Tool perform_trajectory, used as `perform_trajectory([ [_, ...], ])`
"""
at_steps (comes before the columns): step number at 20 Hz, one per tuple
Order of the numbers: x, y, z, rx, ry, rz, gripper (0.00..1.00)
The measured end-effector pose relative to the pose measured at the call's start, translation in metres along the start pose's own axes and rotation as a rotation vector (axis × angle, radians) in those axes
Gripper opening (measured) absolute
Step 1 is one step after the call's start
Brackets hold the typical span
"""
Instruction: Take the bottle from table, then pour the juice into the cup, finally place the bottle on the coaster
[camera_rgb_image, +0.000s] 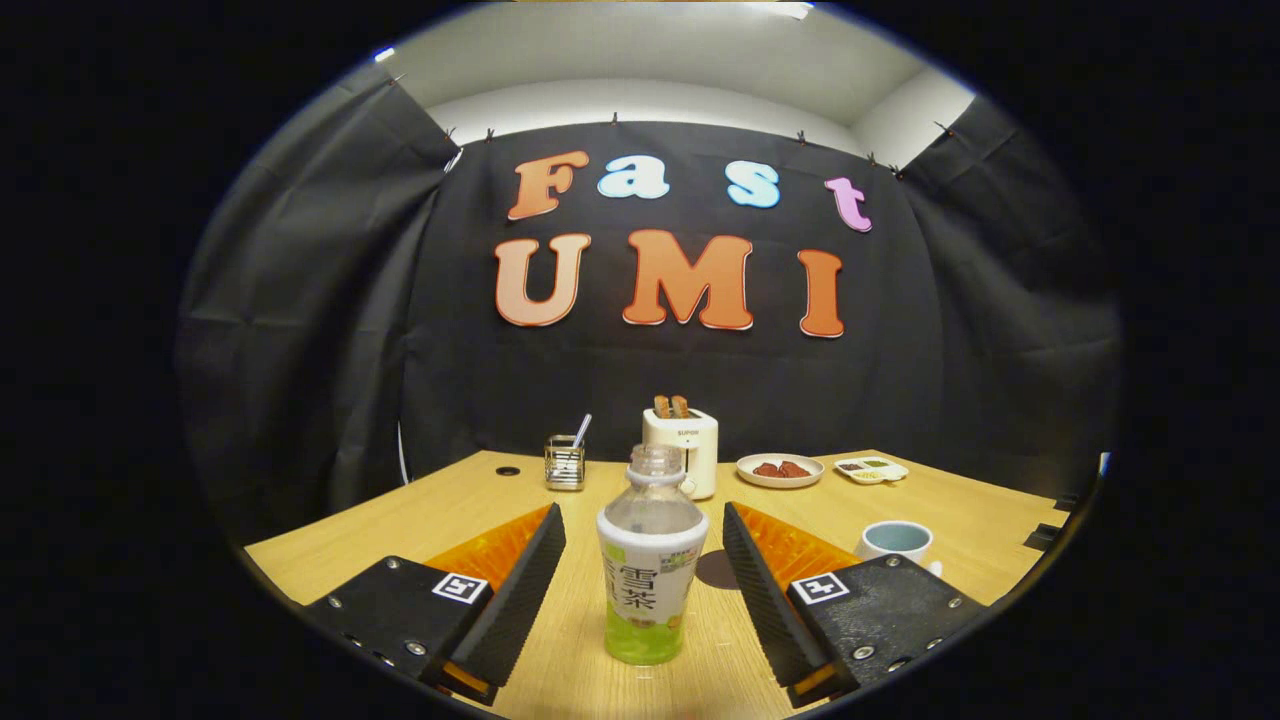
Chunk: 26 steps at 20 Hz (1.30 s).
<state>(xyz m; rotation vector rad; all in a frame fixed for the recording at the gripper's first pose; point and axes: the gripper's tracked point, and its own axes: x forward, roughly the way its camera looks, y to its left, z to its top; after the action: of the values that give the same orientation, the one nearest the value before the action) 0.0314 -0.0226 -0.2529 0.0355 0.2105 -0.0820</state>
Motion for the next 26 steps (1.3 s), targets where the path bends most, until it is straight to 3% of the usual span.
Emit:
perform_trajectory([
  [2, 0.008, -0.006, -0.022, -0.043, 0.06, -0.035, 0.95],
  [10, 0.022, 0.007, -0.069, -0.033, 0.198, 0.016, 0.92],
  [15, 0.024, 0.011, -0.081, -0.038, 0.247, 0.037, 0.8],
  [16, 0.023, 0.013, -0.08, -0.027, 0.249, 0.044, 0.71],
  [19, 0.026, 0.02, -0.075, -0.002, 0.235, 0.081, 0.62],
  [22, 0.029, 0.025, -0.064, 0.071, 0.216, 0.113, 0.57],
  [26, 0.036, 0.029, -0.044, 0.263, 0.191, 0.156, 0.57],
])
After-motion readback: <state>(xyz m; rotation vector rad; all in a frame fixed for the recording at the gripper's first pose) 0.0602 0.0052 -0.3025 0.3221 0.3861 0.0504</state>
